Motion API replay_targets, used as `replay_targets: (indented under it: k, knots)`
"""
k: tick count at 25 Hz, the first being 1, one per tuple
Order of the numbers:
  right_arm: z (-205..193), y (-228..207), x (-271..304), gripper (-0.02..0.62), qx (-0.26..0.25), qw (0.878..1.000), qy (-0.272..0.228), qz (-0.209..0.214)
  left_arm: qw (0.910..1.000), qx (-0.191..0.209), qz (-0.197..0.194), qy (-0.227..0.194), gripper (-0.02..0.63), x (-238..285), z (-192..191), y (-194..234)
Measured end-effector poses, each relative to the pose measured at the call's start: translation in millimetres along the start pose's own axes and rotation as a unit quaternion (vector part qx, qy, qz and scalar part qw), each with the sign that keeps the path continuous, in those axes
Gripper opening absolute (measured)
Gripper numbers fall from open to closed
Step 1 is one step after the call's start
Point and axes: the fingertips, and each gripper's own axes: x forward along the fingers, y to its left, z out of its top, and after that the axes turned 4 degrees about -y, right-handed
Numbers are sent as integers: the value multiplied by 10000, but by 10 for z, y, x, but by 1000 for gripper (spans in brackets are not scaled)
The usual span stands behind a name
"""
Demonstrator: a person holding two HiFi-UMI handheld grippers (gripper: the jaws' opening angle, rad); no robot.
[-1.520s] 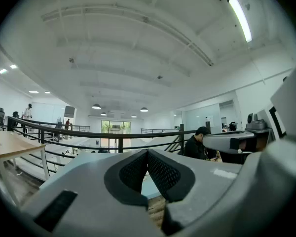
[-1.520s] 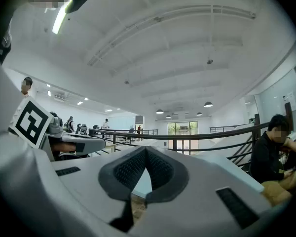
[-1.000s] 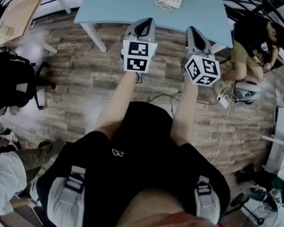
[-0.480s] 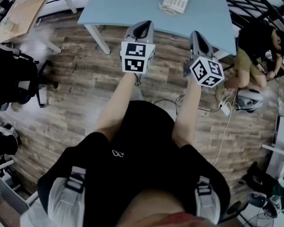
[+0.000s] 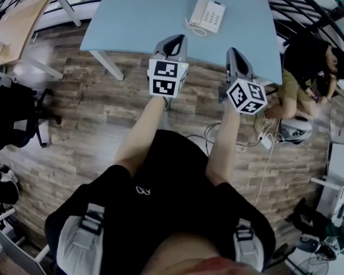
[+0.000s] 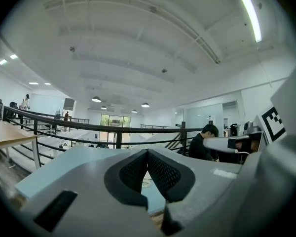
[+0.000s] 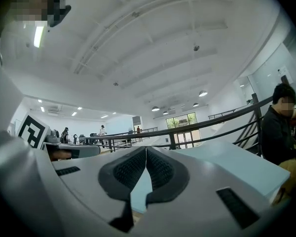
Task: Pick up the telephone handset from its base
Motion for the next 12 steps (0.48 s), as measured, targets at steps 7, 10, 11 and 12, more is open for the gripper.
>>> replay_targets:
  k: [7,10,11,12]
  knots:
    - [-401,-354,1161,-3,167,9980,601,-72,9985,-354,-123,412,-1,1120,-253,618]
    - [-457,-361,1829,-3,166,9971,744,29,9975,-513,-25,475,0,1562,-269,1087]
    - [-461,-350,2049,-3,154,9968,775,79,9973,-554,10,487,-2,1698,-265,1239]
    - [-460,-335,2256,-3,136,9966,801,131,9970,-592,37,501,0,1825,-263,1378]
